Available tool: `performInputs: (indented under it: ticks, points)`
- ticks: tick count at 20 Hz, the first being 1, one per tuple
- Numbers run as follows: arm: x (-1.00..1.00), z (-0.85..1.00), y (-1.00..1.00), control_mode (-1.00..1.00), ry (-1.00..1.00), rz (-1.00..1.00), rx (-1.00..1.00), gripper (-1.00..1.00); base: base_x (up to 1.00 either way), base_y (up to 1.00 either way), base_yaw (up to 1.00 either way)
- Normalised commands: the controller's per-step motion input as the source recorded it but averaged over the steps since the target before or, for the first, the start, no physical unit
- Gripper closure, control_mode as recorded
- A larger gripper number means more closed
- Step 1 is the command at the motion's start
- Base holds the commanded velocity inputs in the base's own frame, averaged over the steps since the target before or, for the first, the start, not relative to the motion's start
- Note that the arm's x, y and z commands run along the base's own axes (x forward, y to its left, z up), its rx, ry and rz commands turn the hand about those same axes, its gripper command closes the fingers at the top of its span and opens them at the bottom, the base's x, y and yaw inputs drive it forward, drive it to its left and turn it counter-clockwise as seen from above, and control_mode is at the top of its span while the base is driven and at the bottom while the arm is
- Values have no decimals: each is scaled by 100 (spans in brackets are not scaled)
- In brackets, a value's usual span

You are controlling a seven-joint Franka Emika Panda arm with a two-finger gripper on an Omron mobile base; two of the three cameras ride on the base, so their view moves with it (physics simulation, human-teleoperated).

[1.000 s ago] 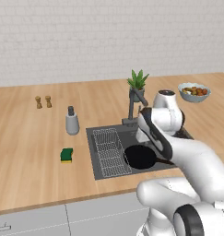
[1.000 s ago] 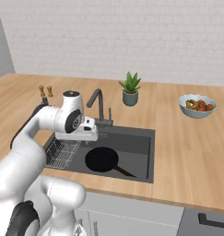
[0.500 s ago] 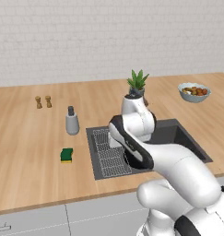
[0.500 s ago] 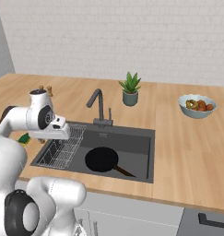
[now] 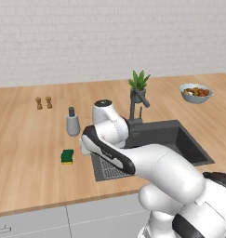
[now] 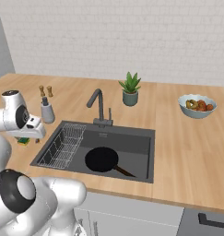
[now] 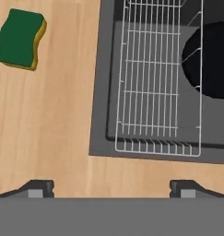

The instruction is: Pick the pan and sponge and place them into the sink. Then turn on the water.

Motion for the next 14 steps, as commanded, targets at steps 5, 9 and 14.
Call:
performInputs:
  ticks: [5,9,14]
  points:
    - [12,0,76,-100,-1,-6,0,-100,0,0,0]
    - [30,-9,71,-100,0,-4,-7,-100,0,0,0]
    - [43,-21,45,-100,-1,-3,0,-100,0,0,0]
